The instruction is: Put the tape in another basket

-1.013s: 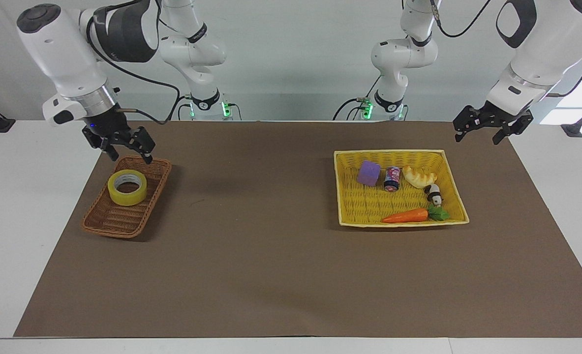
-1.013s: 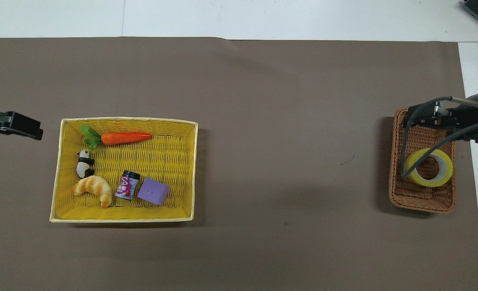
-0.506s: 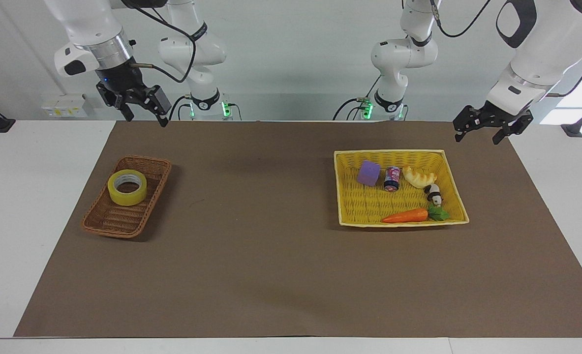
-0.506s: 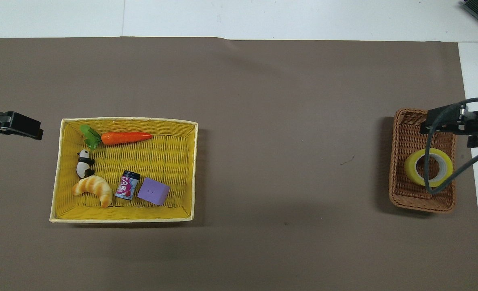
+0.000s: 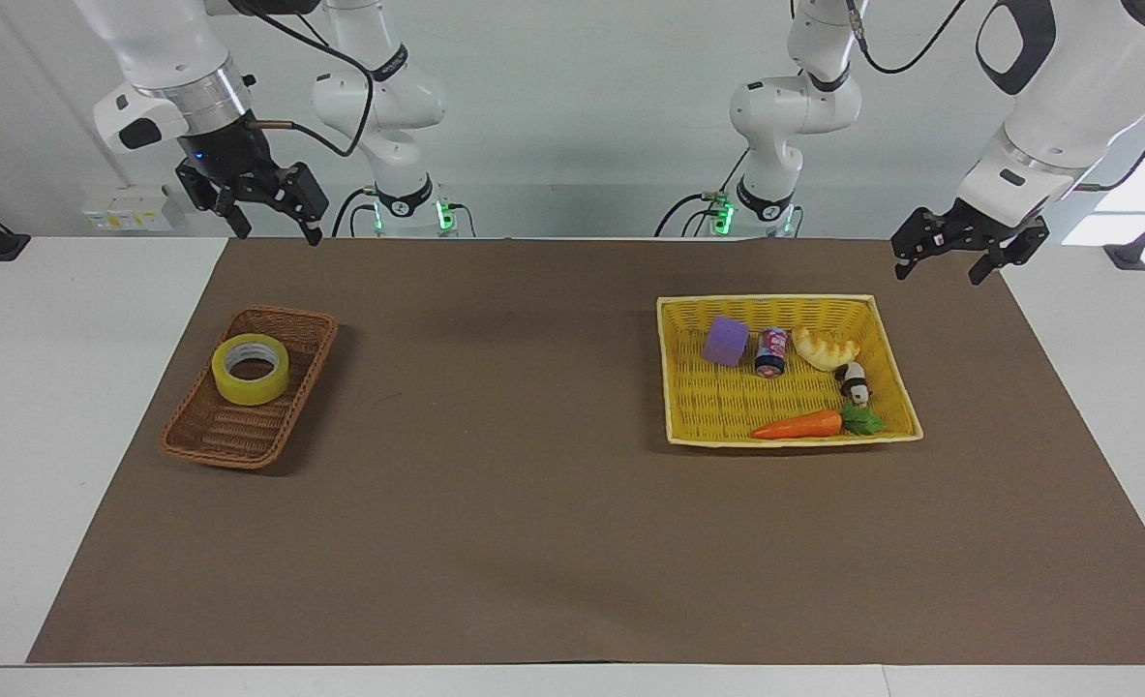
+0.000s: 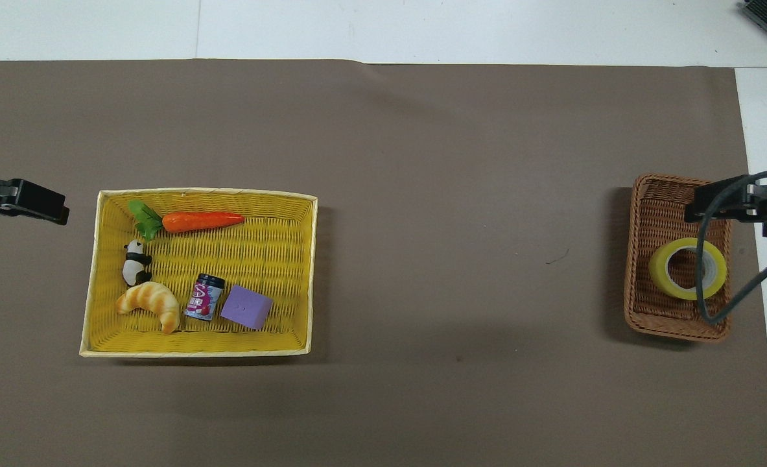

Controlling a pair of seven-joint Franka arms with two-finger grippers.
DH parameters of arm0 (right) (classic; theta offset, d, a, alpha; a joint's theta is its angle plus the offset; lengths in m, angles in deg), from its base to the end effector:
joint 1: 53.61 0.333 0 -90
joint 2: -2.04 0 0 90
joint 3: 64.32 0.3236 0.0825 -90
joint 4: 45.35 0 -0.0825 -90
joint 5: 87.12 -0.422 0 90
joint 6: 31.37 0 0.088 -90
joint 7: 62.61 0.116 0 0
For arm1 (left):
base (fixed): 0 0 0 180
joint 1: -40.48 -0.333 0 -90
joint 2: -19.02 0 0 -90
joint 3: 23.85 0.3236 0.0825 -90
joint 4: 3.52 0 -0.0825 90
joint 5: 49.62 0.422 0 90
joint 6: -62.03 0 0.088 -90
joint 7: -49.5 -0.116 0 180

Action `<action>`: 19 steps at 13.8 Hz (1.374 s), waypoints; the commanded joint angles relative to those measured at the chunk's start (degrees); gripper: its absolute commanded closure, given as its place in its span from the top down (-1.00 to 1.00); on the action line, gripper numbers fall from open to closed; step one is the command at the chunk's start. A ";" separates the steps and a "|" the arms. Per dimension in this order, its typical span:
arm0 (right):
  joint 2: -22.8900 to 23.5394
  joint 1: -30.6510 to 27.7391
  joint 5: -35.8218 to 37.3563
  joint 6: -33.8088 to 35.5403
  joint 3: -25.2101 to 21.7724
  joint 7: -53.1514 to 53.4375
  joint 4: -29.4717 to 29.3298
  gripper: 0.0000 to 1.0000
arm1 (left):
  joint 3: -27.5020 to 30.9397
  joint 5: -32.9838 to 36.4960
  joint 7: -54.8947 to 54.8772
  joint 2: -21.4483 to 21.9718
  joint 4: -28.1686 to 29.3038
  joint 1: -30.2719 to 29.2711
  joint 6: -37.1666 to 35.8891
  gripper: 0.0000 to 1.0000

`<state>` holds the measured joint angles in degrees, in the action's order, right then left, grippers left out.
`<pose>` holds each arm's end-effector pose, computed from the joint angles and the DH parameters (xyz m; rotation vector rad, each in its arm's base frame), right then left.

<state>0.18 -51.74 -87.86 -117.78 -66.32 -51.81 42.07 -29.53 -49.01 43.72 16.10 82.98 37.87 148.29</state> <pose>0.5760 -0.0001 0.6593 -3.1121 0.2963 -0.0210 0.6007 -0.0294 0.6182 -3.1268 0.2414 0.0863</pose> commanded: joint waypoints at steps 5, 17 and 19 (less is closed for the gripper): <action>-0.78 -0.02 3.82 1.33 0.94 -1.83 -0.93 1.00 | -0.48 0.45 -0.55 0.02 -0.54 -0.74 -0.65 1.00; -2.01 -1.43 0.30 1.42 0.24 -7.63 1.27 1.00 | -0.48 0.45 -0.55 0.02 -0.46 -0.74 -0.65 1.00; -2.01 -1.34 0.30 1.42 0.24 -7.37 1.27 1.00 | -0.48 0.45 -0.55 0.02 -0.54 -0.74 -0.65 1.00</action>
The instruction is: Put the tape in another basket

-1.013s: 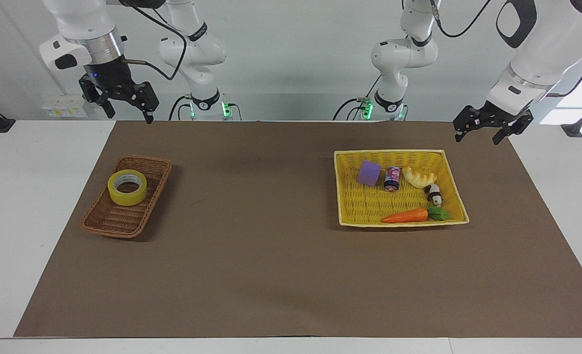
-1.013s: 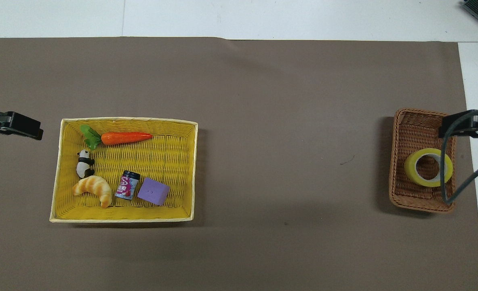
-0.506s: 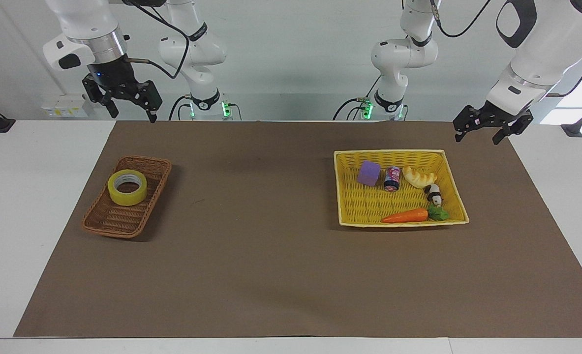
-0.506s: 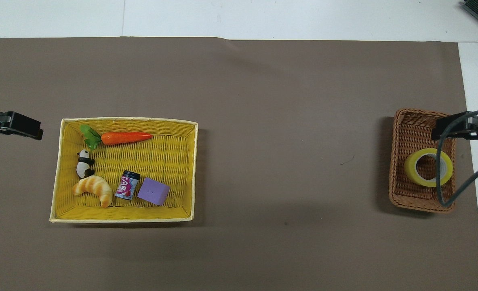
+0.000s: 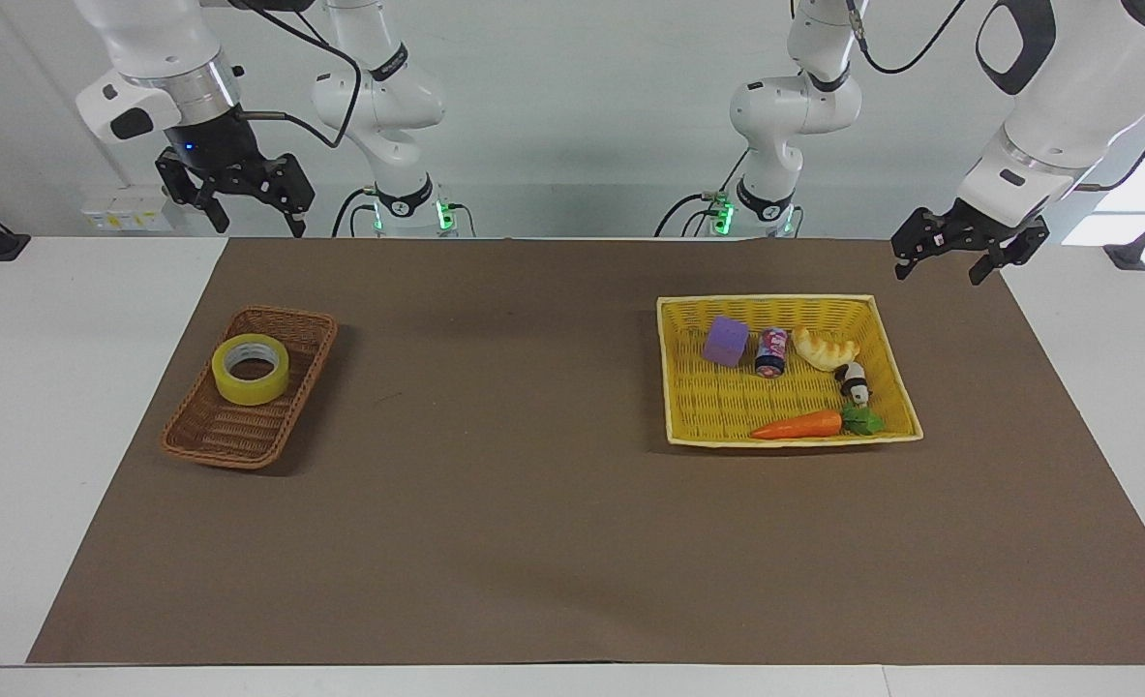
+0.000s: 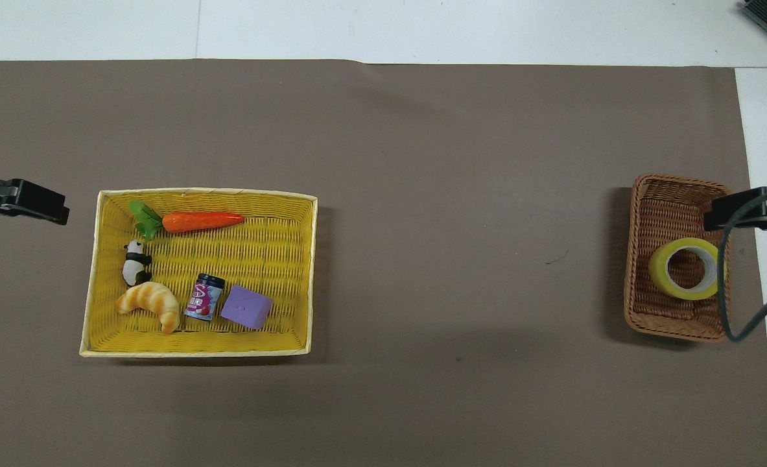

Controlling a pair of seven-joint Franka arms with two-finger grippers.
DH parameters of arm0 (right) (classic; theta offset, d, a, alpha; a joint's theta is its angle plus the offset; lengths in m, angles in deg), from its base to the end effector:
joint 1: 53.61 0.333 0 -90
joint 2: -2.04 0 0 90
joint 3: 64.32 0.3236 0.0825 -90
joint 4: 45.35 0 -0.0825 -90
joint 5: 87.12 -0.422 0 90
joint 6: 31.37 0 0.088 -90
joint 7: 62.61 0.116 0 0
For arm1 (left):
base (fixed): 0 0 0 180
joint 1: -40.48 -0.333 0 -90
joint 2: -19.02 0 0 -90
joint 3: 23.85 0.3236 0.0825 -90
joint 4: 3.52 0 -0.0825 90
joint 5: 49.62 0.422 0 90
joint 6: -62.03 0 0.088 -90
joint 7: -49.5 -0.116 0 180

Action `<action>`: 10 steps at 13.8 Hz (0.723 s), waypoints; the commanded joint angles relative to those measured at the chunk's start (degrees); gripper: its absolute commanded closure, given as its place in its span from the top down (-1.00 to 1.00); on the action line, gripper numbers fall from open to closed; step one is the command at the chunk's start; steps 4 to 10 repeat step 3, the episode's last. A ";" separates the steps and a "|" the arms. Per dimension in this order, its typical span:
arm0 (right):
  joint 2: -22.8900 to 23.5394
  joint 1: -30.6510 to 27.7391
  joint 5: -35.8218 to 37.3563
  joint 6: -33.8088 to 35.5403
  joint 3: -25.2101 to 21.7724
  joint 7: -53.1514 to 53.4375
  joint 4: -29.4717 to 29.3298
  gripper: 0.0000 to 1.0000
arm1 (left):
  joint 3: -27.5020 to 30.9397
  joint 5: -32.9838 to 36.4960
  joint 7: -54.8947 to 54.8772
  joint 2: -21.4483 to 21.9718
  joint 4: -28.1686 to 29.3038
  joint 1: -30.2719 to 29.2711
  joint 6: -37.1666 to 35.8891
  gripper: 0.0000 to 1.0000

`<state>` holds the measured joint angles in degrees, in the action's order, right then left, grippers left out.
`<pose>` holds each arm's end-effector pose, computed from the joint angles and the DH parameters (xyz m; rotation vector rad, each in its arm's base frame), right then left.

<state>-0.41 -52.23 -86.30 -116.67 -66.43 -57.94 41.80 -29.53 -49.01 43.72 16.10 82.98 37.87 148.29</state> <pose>0.5703 -0.0095 0.6659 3.1257 -0.1493 0.0170 0.6007 -0.0294 0.6182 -3.1268 0.2414 0.0863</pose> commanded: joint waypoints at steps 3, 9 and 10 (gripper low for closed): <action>-1.42 -0.85 -1.26 0.22 0.44 -1.06 1.62 1.00 | -0.48 0.45 -0.55 0.02 -0.54 -0.74 -0.65 1.00; -1.42 -0.85 -1.26 0.22 0.44 -1.06 1.62 1.00 | -0.48 0.45 -0.55 0.02 -0.54 -0.74 -0.65 1.00; -1.42 -0.85 -1.26 0.22 0.44 -1.06 1.62 1.00 | -0.48 0.45 -0.55 0.02 -0.54 -0.74 -0.65 1.00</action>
